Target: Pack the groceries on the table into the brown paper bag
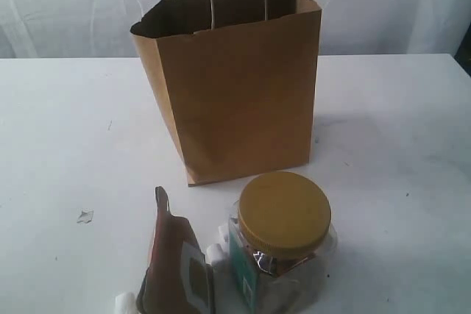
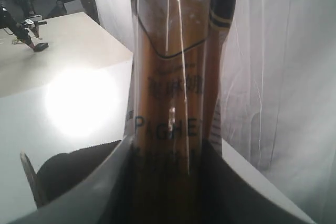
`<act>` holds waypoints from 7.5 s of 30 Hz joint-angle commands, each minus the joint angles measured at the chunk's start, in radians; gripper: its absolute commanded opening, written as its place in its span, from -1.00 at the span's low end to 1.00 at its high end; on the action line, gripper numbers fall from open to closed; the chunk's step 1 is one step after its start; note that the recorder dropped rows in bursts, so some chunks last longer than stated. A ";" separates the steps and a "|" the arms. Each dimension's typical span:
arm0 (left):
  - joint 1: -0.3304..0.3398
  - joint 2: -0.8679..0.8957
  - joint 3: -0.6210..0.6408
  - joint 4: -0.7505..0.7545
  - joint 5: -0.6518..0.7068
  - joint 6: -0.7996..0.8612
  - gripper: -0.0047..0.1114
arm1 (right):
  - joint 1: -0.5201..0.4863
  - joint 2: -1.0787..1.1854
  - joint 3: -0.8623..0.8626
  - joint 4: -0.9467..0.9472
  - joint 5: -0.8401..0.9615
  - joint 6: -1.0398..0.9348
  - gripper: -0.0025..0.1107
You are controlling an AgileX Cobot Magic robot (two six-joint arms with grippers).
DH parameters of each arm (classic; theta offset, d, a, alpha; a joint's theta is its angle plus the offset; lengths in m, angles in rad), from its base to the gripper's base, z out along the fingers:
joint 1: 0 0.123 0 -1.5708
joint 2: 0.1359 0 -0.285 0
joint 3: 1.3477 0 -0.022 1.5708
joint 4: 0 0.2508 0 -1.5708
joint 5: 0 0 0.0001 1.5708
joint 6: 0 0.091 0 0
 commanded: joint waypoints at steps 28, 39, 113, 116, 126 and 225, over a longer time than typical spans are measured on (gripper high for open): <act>-0.001 -0.003 0.003 -0.001 0.000 -0.002 -0.92 | 0.226 -0.170 0.047 -0.078 -0.009 0.060 -0.96; -0.001 -0.003 0.003 -0.001 0.000 -0.002 -0.92 | 0.293 -0.107 0.047 -0.078 -0.009 -0.318 -0.96; -0.001 -0.003 0.003 -0.001 0.000 -0.002 -0.92 | 0.339 -0.231 0.104 -0.547 -0.009 -0.010 -0.96; -0.001 -0.003 0.003 -0.001 0.000 -0.002 -0.92 | 0.305 -0.231 0.108 -0.558 -0.009 0.013 -0.96; -0.001 -0.003 0.003 -0.001 0.000 -0.002 -0.92 | 0.211 -0.245 0.108 -0.430 -0.009 0.013 -0.96; -0.001 -0.003 0.003 -0.001 0.000 -0.002 -0.92 | 0.324 -0.317 0.222 -0.774 -0.379 0.118 -0.96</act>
